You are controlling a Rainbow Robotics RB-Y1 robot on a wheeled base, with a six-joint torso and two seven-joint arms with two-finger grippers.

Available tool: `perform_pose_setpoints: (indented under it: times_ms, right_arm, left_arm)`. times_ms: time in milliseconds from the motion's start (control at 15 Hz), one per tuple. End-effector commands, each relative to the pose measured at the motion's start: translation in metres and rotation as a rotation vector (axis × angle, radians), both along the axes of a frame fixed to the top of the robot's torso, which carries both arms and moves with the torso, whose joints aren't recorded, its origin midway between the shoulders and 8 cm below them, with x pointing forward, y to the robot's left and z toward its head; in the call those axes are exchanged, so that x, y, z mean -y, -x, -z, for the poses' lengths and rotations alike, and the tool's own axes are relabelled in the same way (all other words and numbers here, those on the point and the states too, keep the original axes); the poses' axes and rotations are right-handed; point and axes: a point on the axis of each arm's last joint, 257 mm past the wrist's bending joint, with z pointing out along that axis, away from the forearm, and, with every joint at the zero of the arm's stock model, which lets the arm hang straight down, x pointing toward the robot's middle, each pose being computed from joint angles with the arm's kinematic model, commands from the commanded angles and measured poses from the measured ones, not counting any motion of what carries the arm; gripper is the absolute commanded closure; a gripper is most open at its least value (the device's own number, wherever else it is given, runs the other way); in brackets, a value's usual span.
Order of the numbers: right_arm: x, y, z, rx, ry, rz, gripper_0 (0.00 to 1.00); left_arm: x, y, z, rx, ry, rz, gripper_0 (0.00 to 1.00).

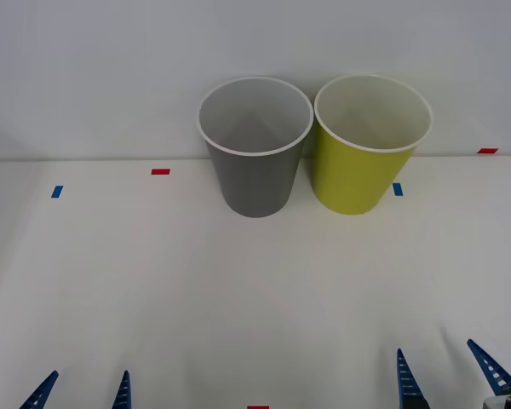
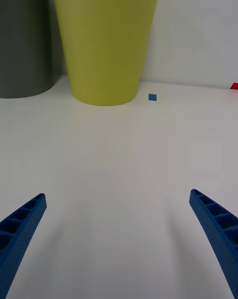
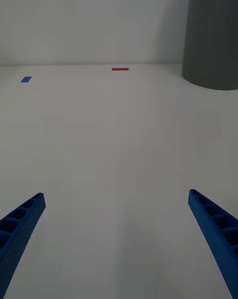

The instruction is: Put cans in the gray bin and PET bottles in the light green bin.

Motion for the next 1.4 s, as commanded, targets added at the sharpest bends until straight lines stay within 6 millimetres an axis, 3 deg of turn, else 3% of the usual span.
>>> perform_pose_setpoints:
  times_ms: [67, 267, 1400]
  right_arm:
    - [0.0019, 0.0196, 0.0062, -0.02, 0.006, 0.025, 0.0]
    - [0.0034, 0.0277, 0.0108, -0.035, 0.017, 0.049, 0.0]
    - [0.0016, 0.0276, 0.0106, -0.032, 0.02, 0.058, 0.0]
  left_arm:
    - [0.0, 0.0, 0.0, 0.0, 0.0, 0.0, 0.0]
    - [0.0, 0.0, 0.0, 0.0, 0.0, 0.0, 0.0]
    - [0.0, 0.0, 0.0, 0.0, 0.0, 0.0, 0.0]
